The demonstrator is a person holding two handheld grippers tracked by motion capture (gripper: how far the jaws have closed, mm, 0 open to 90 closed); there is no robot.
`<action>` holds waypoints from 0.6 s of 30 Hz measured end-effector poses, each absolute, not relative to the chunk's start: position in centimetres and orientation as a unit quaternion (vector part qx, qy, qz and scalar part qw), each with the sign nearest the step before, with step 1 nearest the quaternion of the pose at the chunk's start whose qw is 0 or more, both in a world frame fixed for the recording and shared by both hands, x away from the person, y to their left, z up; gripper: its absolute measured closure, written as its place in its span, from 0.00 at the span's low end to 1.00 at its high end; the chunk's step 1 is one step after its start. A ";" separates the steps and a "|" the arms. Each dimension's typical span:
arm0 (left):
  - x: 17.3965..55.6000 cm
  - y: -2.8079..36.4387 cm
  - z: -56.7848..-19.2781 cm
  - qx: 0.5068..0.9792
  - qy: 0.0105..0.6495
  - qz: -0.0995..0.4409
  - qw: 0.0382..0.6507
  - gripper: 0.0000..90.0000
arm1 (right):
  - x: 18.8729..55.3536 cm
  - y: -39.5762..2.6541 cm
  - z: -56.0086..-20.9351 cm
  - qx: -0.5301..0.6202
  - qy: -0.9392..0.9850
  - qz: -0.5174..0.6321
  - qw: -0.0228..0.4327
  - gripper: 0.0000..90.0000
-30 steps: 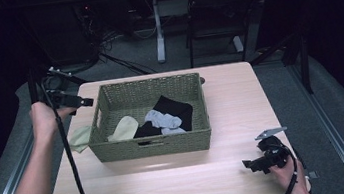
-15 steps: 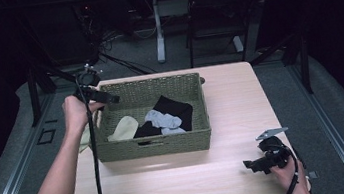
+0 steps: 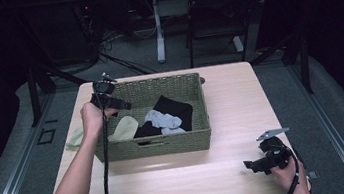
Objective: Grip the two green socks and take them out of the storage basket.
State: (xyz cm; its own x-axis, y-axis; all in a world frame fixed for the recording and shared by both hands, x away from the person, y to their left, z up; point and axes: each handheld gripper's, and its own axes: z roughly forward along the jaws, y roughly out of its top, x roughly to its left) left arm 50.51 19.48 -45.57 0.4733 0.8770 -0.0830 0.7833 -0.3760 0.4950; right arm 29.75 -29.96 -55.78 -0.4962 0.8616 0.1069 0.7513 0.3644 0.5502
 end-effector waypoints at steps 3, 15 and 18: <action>50.9 19.2 -46.7 0.825 0.507 0.089 0.233 0.17 | 29.7 -30.0 -55.8 0.494 0.819 0.275 0.101 0.04; 52.2 18.4 -50.2 0.831 0.515 0.060 0.200 0.19 | 29.7 -30.0 -55.9 0.495 0.817 0.278 0.101 0.04; 52.6 18.2 -50.9 0.834 0.517 0.049 0.186 0.23 | 29.7 -30.0 -55.9 0.494 0.818 0.278 0.100 0.04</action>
